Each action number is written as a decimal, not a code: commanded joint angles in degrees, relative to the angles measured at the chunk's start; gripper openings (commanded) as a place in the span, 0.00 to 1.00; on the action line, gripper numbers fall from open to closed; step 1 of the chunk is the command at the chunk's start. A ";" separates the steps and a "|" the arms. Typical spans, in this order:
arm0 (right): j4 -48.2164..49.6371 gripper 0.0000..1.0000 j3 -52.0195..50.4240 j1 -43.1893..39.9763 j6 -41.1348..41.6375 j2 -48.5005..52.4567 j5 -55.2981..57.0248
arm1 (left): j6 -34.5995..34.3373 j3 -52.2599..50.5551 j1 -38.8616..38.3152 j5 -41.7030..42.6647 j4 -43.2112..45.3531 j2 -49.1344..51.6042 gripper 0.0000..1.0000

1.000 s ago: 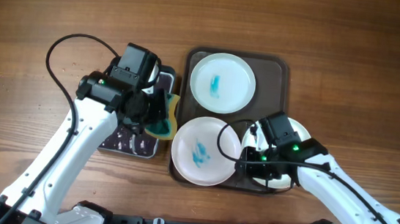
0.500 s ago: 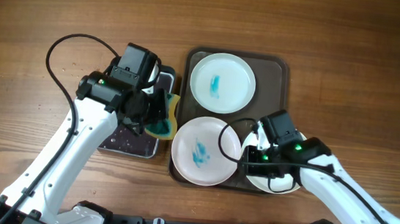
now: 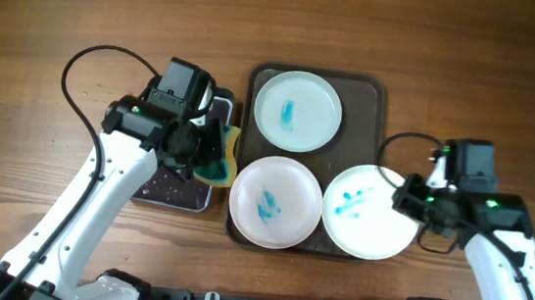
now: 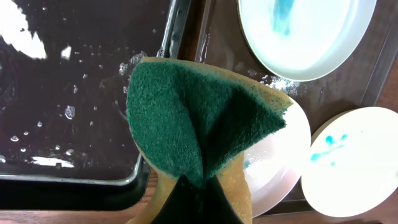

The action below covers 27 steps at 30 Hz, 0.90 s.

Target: Clean dirty plates on tray and stack at the side

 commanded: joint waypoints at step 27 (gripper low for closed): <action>28.20 0.27 -3.17 -6.25 -3.32 15.89 -5.64 | 1.81 0.46 -0.24 -0.76 0.35 0.07 0.04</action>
